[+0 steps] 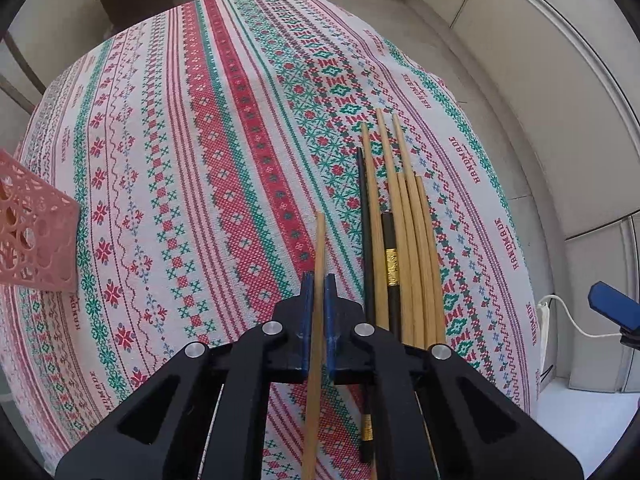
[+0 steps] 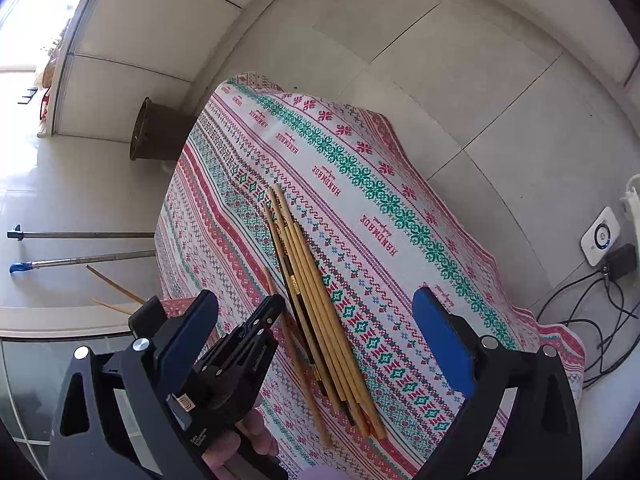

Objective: Organize utensils
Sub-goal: 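Grasp one chopstick with the left tool while the right tool grasps another from the pile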

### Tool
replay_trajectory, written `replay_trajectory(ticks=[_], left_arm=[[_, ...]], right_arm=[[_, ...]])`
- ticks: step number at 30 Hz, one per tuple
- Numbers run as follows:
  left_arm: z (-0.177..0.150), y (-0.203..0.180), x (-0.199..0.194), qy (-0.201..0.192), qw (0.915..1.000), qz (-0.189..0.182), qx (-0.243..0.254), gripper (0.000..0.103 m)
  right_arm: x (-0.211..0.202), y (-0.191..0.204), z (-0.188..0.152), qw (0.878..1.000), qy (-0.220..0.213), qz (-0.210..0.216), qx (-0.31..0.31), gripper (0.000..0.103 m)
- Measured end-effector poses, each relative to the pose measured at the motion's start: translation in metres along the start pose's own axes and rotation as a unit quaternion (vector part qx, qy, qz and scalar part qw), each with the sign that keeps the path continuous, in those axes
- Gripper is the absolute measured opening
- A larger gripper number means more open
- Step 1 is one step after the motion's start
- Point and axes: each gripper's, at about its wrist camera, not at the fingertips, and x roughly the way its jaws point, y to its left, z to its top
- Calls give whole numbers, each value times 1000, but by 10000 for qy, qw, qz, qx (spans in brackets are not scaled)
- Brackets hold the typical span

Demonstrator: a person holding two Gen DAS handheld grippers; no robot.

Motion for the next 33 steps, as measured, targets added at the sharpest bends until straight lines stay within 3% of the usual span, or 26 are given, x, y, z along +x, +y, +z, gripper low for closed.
replay_trajectory(ticks=[3, 5, 7, 10, 14, 17, 21, 28, 33], left_arm=[[-12, 17, -14, -112, 9999, -32, 26, 5], [-21, 25, -33, -273, 9995, -129, 109, 5], [-31, 31, -59, -520, 9981, -231, 241, 5], [-46, 42, -98, -866, 9947, -483, 278, 5], [-49, 50, -131, -1241, 9891, -682, 396, 5], [-53, 58, -150, -1310, 9874, -769, 450, 5], [-56, 62, -147, -1301, 9873, -768, 502, 5], [-60, 70, -154, -1290, 9875, -790, 450, 5], [-63, 71, -154, -1298, 9877, -720, 490, 5]], right_arm=[[14, 12, -1, 9993, -109, -225, -270, 95], [25, 20, -2, 9978, -191, -439, -464, 86], [38, 27, 1, 9947, -217, -702, -715, 46], [58, 33, 8, 9917, -277, -899, -878, 27], [78, 30, 17, 9934, -148, -872, -731, 27], [89, 35, 15, 9896, -47, -1110, -910, 27], [94, 36, 12, 9844, -39, -1416, -1045, 25], [100, 41, 12, 9834, -67, -1448, -1096, 24], [106, 52, 8, 9752, -146, -1735, -1369, 24]])
